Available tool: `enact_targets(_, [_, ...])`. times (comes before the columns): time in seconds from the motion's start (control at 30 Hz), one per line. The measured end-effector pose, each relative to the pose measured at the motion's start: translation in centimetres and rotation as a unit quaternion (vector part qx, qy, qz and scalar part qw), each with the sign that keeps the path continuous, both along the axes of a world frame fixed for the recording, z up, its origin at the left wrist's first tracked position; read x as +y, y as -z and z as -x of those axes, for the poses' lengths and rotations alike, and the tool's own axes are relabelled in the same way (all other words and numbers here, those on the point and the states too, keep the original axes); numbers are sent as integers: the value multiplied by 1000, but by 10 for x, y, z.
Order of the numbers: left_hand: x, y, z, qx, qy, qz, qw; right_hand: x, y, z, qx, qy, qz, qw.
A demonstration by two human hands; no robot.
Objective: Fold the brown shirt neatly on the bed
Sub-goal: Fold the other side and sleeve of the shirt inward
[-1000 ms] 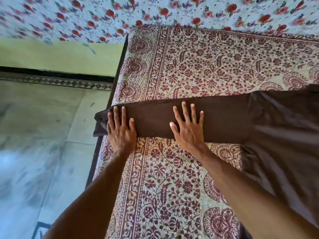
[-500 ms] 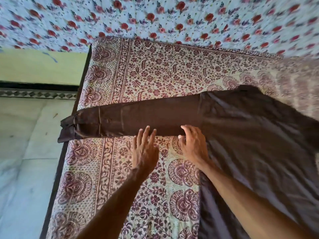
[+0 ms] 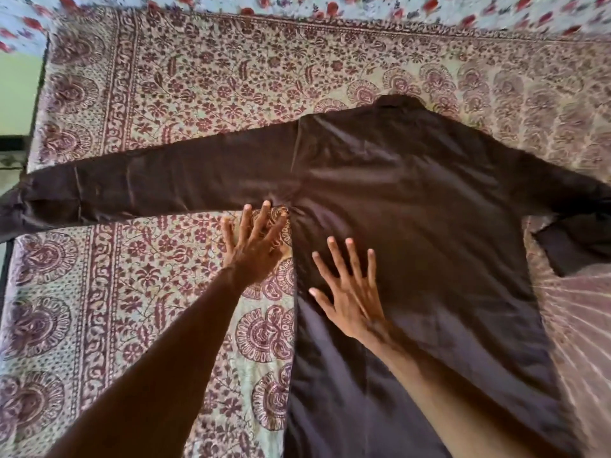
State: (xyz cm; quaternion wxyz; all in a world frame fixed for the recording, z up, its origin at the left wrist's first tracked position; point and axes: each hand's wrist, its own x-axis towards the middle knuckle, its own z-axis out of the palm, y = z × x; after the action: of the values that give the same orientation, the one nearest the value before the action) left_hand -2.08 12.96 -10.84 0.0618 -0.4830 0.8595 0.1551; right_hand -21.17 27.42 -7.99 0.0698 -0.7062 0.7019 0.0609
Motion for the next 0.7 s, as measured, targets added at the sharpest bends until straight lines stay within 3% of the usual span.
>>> enact_targets(0.07, [11,-12,13,12,-53,-22,998,21,-2,-1,-29,-17,-20,999])
enact_targets(0.13, [33,-31,27,82,-114,-1,990,40,-1,1,-50,-37,-36,997])
enact_targets(0.23, [95,-46,37,148,-80,52,984,66,-4,16,-97,-14,-36,995])
enact_targets(0.33, [168,-42,26,88,-6,6,996,94,-6,39,-108,37,-6,993])
enact_targets(0.43, [235,-40,-1,32,0,-30,999,127,-4,61,-103,20,-6,994])
enact_targets(0.7, [318,-75,-38,51,41,-40,997,204,-28,54,-101,-80,-84,988])
